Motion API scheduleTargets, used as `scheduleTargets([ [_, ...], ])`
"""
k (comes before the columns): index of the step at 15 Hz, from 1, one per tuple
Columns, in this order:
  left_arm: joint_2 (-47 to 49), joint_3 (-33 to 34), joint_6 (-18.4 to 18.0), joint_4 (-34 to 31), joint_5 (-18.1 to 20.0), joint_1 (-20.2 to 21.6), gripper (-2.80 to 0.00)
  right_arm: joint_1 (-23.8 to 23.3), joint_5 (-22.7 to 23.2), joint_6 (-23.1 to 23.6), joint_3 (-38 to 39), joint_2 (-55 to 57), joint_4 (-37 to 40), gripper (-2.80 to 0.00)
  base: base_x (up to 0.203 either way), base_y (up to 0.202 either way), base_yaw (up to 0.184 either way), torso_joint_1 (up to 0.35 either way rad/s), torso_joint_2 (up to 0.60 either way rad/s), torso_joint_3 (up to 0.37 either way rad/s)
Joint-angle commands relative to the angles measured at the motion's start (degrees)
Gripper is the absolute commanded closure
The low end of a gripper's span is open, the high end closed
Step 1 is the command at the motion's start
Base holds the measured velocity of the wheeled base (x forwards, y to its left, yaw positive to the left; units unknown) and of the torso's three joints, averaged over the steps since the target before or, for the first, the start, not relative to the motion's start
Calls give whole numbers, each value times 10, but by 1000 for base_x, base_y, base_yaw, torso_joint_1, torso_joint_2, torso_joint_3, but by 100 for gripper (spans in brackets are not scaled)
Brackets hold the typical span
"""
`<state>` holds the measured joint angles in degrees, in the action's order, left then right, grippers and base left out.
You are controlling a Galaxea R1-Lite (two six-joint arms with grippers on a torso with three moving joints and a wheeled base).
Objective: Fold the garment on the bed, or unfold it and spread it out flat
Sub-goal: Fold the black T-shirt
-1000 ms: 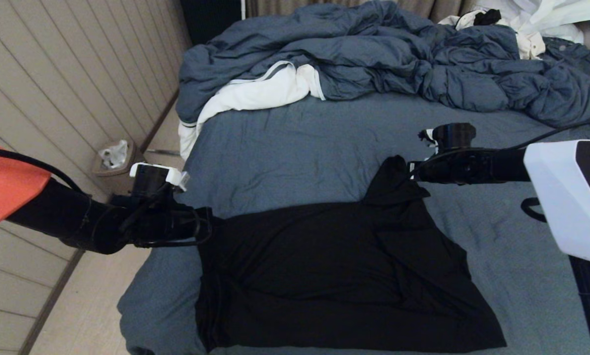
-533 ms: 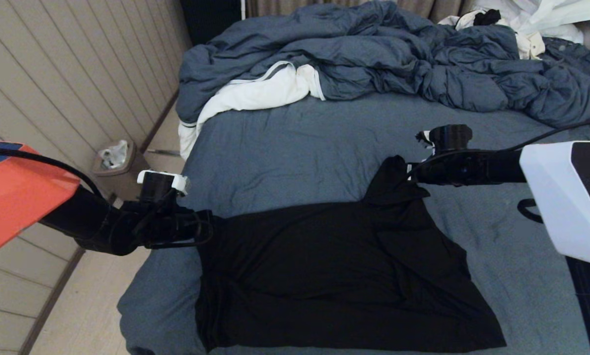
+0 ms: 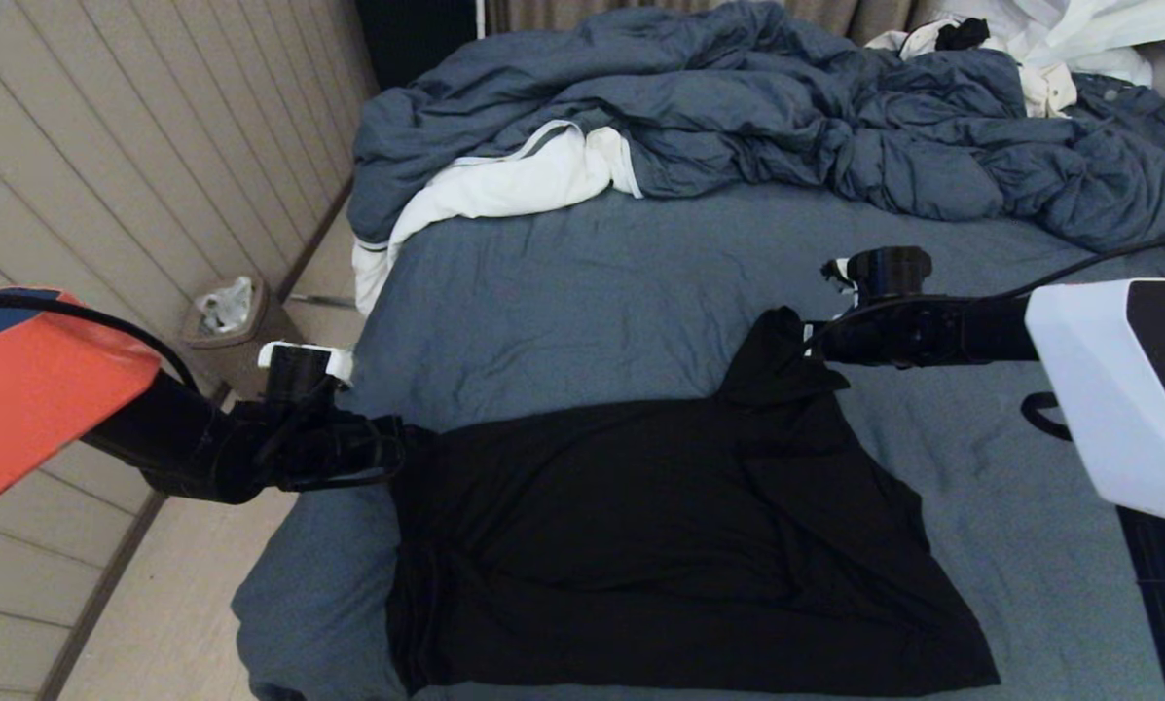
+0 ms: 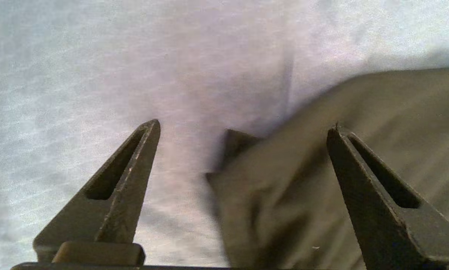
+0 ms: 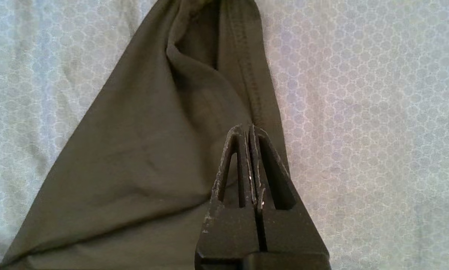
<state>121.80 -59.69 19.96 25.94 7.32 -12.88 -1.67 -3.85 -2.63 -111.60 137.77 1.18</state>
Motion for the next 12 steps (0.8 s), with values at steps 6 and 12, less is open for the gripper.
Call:
scheduleTargets([
  [6,5,14,3,2,2,-23,0,0,1,0,1,-3,0,0,0,0,0,0,0,0],
  [12,5,17,5,2,2,-30,0,0,1,0,1,-3,0,0,0,0,0,0,0,0],
])
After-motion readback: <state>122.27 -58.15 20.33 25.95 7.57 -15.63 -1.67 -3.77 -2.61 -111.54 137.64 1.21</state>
